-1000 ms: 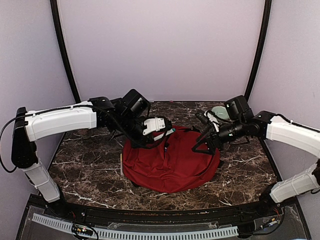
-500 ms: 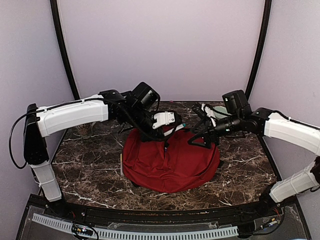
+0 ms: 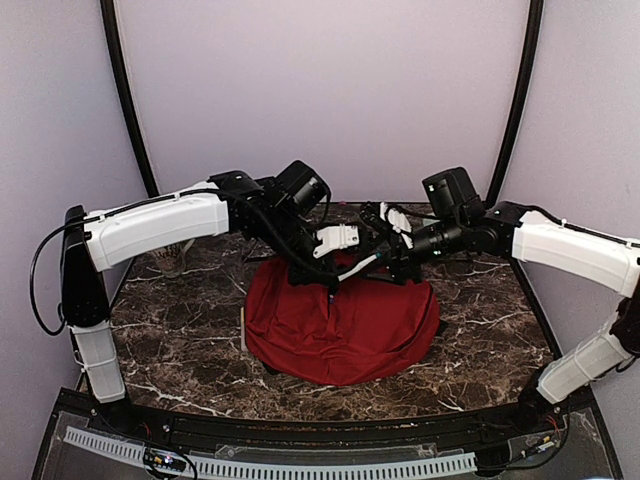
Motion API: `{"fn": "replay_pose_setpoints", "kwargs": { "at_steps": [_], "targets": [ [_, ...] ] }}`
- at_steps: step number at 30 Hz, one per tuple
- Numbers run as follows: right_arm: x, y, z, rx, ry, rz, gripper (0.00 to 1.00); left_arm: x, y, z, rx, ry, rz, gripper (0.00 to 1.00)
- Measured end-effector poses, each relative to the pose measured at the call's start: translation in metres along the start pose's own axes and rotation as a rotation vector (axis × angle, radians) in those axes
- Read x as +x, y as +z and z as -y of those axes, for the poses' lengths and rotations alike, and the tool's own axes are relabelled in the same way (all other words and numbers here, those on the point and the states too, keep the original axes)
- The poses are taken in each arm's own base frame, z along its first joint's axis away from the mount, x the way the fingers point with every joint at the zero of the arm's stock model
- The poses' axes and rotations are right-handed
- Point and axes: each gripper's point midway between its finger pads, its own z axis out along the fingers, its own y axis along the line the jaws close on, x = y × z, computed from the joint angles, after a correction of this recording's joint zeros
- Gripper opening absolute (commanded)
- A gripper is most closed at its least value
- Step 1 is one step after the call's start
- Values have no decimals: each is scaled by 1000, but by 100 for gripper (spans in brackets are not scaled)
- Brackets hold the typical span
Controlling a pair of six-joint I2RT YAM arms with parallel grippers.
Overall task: Pack the student bag
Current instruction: Pass from the left arm to the right
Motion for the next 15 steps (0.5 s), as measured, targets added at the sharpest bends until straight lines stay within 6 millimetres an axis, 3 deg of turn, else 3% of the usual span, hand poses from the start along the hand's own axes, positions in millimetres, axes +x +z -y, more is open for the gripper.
{"fn": "replay_pose_setpoints", "kwargs": {
  "at_steps": [2, 4, 15],
  "targets": [
    [0, 2, -4, -11, -3, -3, 26, 1, 1, 2, 5, -5, -6, 0],
    [0, 2, -5, -12, -10, -4, 22, 1, 1, 4, 7, -6, -9, 0],
    [8, -4, -9, 12, -1, -28, 27, -2, 4, 14, 5, 6, -26, 0]
  ]
}}
